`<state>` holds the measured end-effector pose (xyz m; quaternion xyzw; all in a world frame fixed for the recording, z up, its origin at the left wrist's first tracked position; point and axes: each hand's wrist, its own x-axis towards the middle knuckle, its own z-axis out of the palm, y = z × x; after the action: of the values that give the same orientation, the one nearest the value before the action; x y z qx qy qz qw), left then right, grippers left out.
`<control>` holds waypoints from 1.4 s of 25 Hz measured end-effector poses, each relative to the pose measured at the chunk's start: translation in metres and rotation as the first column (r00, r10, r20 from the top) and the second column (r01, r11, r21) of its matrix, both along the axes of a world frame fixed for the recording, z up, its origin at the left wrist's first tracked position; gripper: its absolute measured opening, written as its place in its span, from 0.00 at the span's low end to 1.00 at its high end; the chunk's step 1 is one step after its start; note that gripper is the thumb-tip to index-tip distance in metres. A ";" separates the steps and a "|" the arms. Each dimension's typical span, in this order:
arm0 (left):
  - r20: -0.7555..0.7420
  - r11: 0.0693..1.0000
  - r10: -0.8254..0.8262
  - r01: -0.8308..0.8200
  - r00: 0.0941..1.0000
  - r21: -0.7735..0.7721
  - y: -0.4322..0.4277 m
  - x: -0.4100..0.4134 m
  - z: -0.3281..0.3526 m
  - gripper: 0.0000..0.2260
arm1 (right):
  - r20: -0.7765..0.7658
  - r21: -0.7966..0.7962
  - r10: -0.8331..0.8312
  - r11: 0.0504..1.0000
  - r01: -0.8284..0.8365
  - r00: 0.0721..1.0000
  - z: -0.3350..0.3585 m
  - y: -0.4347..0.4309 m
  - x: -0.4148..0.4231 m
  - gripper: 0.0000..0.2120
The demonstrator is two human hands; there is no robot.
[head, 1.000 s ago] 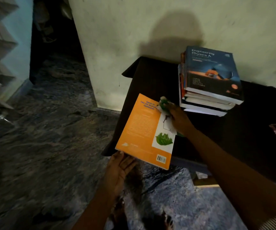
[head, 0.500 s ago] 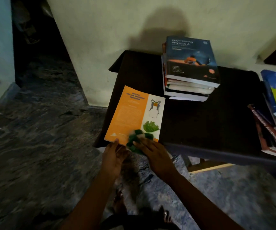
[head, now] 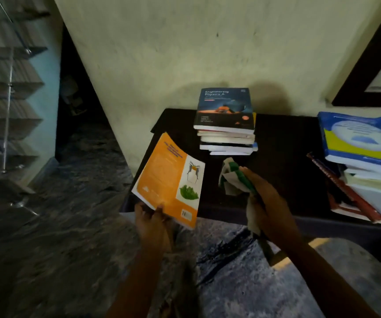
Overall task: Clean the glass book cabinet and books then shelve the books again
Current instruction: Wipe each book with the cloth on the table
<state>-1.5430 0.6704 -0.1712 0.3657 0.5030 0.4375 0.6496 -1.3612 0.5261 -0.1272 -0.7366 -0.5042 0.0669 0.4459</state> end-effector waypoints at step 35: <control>-0.845 -0.325 -0.058 0.790 0.532 0.520 -0.099 0.208 -0.052 0.34 | -0.053 0.161 -0.367 0.915 0.371 0.929 0.000 -0.184 0.105 0.21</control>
<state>-1.3354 0.5713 -0.2229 0.9664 -0.0269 0.2216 0.1276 -1.2559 0.3422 -0.1277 -0.7774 -0.3552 -0.0534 0.5164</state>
